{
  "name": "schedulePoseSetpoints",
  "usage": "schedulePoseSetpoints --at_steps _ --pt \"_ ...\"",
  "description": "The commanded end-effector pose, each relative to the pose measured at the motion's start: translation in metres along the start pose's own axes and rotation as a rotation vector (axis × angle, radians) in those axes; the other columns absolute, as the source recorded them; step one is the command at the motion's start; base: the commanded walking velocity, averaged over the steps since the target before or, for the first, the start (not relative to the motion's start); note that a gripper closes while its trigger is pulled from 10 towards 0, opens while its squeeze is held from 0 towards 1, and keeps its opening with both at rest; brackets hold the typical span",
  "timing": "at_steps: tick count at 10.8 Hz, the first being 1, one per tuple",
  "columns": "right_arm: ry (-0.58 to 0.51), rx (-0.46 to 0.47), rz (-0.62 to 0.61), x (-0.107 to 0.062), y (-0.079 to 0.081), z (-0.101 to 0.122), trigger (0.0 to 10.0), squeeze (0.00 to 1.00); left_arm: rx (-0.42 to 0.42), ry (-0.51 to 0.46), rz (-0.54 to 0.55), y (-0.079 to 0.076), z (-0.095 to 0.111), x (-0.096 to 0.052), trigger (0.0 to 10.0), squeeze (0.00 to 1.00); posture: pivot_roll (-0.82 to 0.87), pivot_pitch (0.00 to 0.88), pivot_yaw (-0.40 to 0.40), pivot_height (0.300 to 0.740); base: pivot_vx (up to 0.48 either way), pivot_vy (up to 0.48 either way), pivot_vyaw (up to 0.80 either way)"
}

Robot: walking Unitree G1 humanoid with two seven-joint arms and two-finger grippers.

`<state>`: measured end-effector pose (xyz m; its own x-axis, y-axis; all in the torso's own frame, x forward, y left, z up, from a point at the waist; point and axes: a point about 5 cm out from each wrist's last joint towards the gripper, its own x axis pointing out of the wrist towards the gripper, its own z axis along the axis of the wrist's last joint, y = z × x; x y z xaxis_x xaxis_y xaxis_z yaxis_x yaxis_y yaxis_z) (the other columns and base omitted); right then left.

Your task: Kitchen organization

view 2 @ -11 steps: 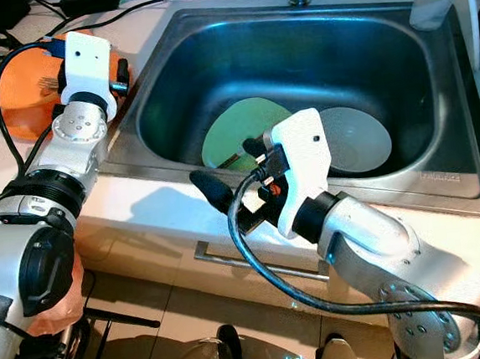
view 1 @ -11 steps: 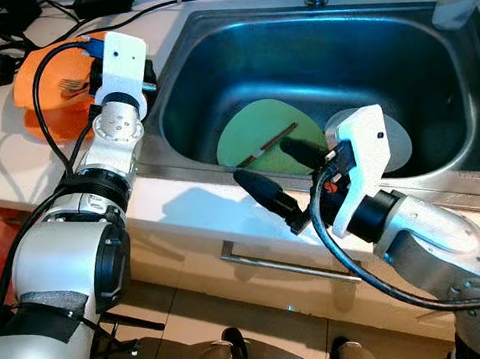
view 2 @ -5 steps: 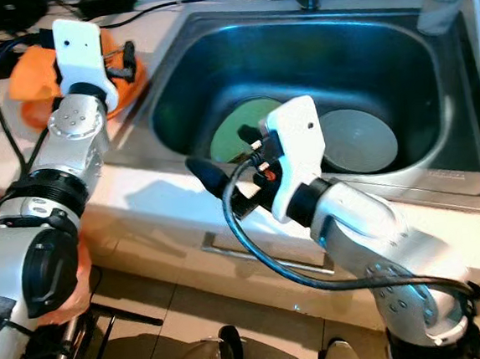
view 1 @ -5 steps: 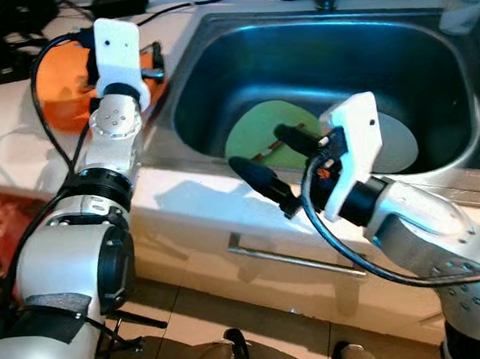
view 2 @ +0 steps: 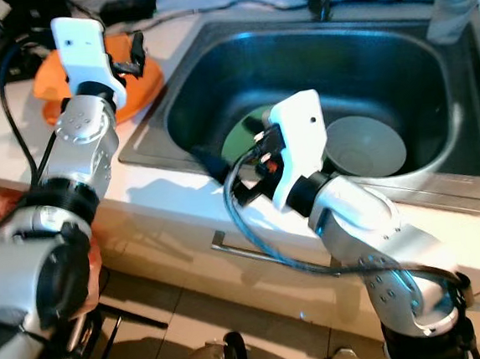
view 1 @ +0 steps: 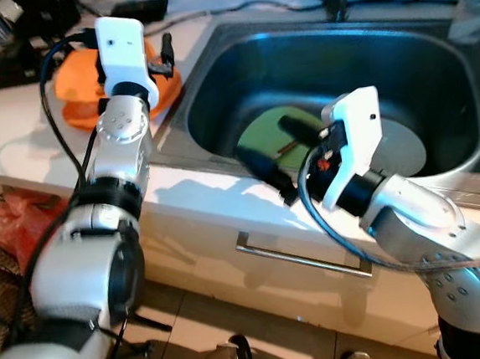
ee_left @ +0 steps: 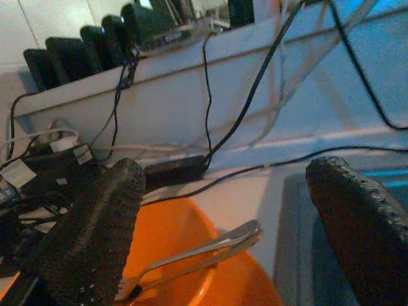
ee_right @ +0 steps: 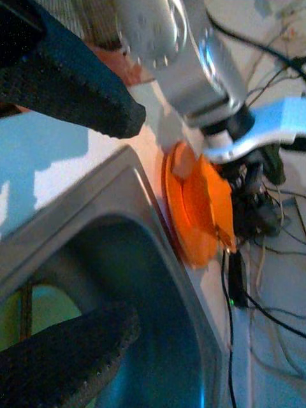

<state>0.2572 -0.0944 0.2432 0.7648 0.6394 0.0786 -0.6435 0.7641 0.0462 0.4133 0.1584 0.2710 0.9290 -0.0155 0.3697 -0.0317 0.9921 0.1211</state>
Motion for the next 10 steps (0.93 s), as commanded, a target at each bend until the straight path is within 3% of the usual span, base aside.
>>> schedulePoseSetpoints --at_steps 1,3,5,7,10 --pt "-0.022 -0.005 -0.011 0.003 -0.001 0.003 10.0 0.00 -0.021 0.007 0.008 0.004 -0.003 -0.003 10.0 1.00 -0.06 0.087 0.152 0.740 0.000 0.000 0.00" --pt "-0.040 -0.011 -0.084 0.006 -0.012 0.004 10.0 0.00 -0.042 -0.025 -0.010 -0.004 -0.010 -0.020 10.0 1.00 -0.04 0.073 0.138 0.740 0.000 0.000 0.00" --pt "-0.059 -0.014 -0.190 0.010 -0.028 0.003 10.0 0.00 -0.023 -0.019 -0.038 -0.007 -0.025 -0.053 10.0 1.00 -0.01 0.058 0.105 0.740 0.000 0.000 0.00" --pt "-0.053 -0.011 -0.224 0.014 -0.035 -0.001 10.0 0.00 0.017 0.009 -0.125 -0.005 -0.026 -0.068 10.0 1.00 0.02 0.044 0.071 0.740 0.000 0.000 0.00" --pt "-0.075 -0.015 -0.276 0.021 -0.039 -0.001 10.0 0.00 0.011 0.064 -0.144 -0.010 -0.027 -0.082 10.0 0.99 0.03 0.035 0.066 0.740 0.000 0.000 0.00"
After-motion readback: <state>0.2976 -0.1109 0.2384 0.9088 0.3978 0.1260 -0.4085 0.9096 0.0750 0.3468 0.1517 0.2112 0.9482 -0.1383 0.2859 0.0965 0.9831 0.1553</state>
